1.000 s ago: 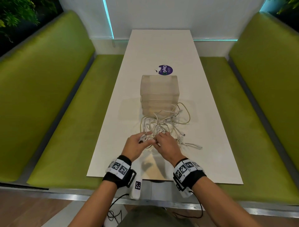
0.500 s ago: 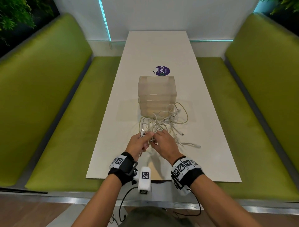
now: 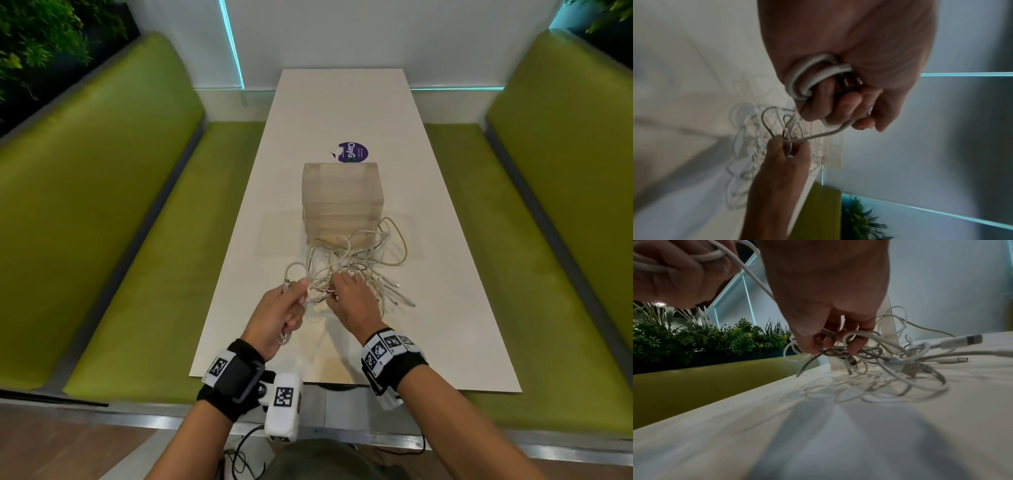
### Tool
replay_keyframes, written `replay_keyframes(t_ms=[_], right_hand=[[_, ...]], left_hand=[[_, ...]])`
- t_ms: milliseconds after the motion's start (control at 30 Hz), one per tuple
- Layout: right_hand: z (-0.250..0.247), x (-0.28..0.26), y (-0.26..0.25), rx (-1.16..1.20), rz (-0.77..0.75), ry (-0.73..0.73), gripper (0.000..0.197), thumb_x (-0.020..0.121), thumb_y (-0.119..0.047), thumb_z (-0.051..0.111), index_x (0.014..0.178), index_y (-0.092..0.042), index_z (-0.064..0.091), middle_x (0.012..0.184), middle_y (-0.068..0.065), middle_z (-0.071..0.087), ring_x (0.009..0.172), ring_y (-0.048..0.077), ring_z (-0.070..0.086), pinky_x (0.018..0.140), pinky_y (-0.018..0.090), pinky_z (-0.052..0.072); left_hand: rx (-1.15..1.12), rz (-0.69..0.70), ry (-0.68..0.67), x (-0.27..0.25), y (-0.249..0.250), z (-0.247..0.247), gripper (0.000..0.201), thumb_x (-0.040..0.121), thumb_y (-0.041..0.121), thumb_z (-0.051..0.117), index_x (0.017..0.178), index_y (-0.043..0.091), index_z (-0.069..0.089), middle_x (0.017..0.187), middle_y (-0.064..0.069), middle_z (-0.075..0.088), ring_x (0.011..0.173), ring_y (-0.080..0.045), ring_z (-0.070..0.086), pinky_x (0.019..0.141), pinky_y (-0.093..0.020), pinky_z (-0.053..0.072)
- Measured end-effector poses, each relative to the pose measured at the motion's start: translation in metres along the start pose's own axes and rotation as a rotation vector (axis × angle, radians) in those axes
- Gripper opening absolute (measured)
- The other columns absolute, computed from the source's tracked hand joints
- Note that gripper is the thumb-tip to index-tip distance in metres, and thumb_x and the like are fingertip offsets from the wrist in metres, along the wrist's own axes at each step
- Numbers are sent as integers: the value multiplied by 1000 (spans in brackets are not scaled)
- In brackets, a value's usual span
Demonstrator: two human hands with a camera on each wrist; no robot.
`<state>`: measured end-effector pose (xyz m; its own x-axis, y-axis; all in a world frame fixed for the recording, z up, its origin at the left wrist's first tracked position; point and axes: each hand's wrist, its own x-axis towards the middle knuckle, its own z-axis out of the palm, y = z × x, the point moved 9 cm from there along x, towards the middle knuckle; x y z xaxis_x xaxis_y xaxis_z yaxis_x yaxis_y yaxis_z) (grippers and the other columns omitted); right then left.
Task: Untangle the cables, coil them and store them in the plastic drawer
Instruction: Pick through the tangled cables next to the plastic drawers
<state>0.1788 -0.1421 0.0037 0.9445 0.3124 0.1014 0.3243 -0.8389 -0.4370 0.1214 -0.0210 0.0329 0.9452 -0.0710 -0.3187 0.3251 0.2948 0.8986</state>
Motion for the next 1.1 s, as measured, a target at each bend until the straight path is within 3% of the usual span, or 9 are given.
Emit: replay_keyframes(t_ms=[133, 267, 433, 567, 767, 867, 933, 1033, 1100], right_hand=[[8, -3, 0, -3, 0, -27, 14, 86, -14, 57, 98, -7, 59, 100, 10, 63, 95, 32, 52, 75, 41, 42], [3, -5, -6, 16, -30, -35, 14, 83, -13, 56, 94, -6, 61, 99, 11, 64, 97, 30, 53, 73, 37, 41], [-10, -7, -2, 43, -23, 5, 14, 73, -11, 65, 85, -6, 60, 89, 10, 64, 91, 31, 56, 64, 34, 40], [-5, -9, 0, 33, -16, -3, 20, 76, -19, 69, 89, -10, 57, 93, 7, 62, 91, 25, 54, 63, 30, 34], [4, 3, 13, 58, 36, -58, 17, 78, -6, 59, 94, -10, 53, 99, 8, 57, 93, 28, 53, 65, 33, 36], [6, 5, 14, 54, 38, -68, 15, 82, -11, 58, 95, -11, 51, 99, 7, 57, 93, 27, 52, 66, 33, 36], [11, 5, 16, 45, 56, -90, 18, 83, -14, 58, 98, -11, 49, 99, 7, 57, 90, 27, 53, 65, 32, 36], [15, 3, 18, 101, 81, -101, 29, 84, -21, 58, 108, -17, 43, 98, 7, 61, 86, 28, 58, 64, 36, 45], [17, 1, 16, 141, 24, -109, 36, 85, -21, 56, 120, -25, 48, 101, 4, 61, 91, 23, 57, 67, 36, 47]], left_hand=[[460, 63, 151, 10, -8, -23, 39, 76, 32, 78, 64, 15, 45, 54, 2, 35, 47, -13, 28, 45, -24, 25], [679, -24, 63, 28, -36, -5, 40, 77, 45, 73, 65, 14, 51, 54, 0, 47, 48, -13, 38, 53, -29, 31], [621, -110, -54, 36, -44, 9, 32, 85, 32, 69, 72, 7, 54, 48, -1, 37, 45, -15, 32, 46, -25, 26], [571, -150, -109, 27, -36, 14, 19, 86, 17, 63, 73, 6, 54, 52, -2, 36, 42, -11, 27, 41, -20, 21], [465, -125, -186, 0, -24, 16, 25, 77, 28, 62, 56, 23, 52, 50, 4, 39, 47, -15, 26, 52, -38, 12], [329, -105, -223, -15, -15, 5, 25, 79, 23, 64, 60, 17, 49, 50, 2, 36, 45, -13, 27, 48, -30, 16], [274, -101, -181, -17, -12, -5, 21, 78, 22, 64, 64, 13, 51, 50, 1, 35, 44, -12, 28, 45, -26, 16], [292, -77, 27, -6, -11, -25, 9, 85, 13, 59, 82, 5, 60, 53, -1, 36, 48, -14, 28, 43, -22, 18], [299, -66, 116, 4, -14, -30, 10, 89, 7, 54, 90, 8, 65, 53, -1, 39, 46, -13, 31, 42, -20, 22]])
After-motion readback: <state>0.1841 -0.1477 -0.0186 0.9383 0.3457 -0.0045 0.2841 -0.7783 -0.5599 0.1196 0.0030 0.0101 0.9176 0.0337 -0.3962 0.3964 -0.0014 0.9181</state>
